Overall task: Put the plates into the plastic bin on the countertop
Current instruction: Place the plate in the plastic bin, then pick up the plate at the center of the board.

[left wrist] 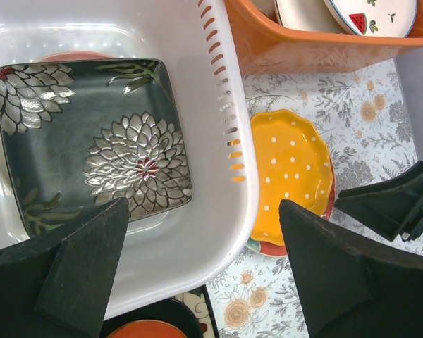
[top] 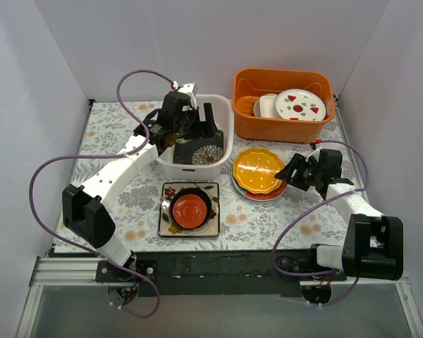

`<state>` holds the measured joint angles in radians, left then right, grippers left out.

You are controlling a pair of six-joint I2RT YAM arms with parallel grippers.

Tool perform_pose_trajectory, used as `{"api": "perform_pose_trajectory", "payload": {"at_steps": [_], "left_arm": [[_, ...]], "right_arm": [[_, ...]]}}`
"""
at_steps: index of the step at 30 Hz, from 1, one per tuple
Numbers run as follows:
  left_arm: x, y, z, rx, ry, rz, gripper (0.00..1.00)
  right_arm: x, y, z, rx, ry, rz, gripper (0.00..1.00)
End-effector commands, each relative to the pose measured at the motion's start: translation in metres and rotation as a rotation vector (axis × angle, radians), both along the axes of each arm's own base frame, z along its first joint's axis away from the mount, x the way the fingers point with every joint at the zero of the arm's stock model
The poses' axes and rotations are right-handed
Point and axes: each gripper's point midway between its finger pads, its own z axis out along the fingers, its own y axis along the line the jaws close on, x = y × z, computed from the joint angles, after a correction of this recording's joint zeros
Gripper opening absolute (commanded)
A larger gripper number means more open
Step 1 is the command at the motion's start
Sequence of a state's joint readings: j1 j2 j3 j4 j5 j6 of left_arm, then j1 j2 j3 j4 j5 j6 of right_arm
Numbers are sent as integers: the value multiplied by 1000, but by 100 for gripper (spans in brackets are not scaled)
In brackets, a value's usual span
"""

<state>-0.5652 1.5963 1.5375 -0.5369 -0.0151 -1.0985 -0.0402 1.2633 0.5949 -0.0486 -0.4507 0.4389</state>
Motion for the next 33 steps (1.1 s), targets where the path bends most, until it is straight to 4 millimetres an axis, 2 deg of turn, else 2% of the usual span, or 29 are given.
{"api": "perform_pose_trajectory", "payload": {"at_steps": [1,17,27,33], "left_arm": [[-11,-3,27,-46,-59,-48,87],[-15,-5,28,-61,-56,-64,88],[-17,-5,32,-70,-65,-67,88],[-18,-4,34,-75,-68,-66,88]], "right_arm": [[18,-6,4,-39,-60,-25,67],[17,-2,-28,-43,-6,-19,61],[11,-8,-62,-101,74,-35,56],[6,-8,-77,-104,113,-35,49]]}}
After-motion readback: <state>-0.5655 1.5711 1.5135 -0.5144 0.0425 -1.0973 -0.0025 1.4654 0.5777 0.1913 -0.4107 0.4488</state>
